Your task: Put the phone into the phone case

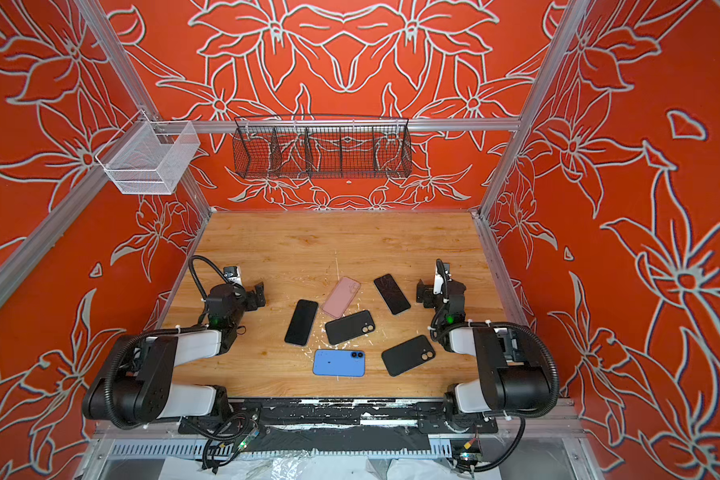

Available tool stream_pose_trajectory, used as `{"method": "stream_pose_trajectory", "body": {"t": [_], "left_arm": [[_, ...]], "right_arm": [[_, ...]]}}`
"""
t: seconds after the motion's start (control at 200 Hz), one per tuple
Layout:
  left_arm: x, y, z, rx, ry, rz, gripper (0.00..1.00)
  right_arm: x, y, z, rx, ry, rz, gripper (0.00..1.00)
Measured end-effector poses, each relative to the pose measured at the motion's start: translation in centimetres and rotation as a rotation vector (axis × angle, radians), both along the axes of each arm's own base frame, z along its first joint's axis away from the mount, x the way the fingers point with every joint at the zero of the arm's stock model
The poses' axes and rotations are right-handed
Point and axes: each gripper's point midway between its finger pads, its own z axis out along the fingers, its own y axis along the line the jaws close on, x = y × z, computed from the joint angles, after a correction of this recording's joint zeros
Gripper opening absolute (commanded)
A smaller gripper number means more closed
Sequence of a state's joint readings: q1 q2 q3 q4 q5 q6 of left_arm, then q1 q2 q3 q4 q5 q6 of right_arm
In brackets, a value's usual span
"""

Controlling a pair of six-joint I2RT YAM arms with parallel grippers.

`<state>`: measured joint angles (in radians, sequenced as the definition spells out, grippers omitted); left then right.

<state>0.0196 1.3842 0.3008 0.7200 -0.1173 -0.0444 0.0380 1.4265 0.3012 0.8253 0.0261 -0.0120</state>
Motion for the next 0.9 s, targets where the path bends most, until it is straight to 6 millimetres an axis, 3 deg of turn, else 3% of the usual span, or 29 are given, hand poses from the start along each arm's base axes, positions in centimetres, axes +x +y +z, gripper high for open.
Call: {"method": "stream_pose_trajectory", "body": {"t": [0.901], "left_arm": [[-0.13, 0.02, 0.43, 0.0, 0.006, 0.002, 0.96]], "right_arm": [[0.0, -0.14, 0.22, -0.002, -0.009, -0.008, 0.97]]}}
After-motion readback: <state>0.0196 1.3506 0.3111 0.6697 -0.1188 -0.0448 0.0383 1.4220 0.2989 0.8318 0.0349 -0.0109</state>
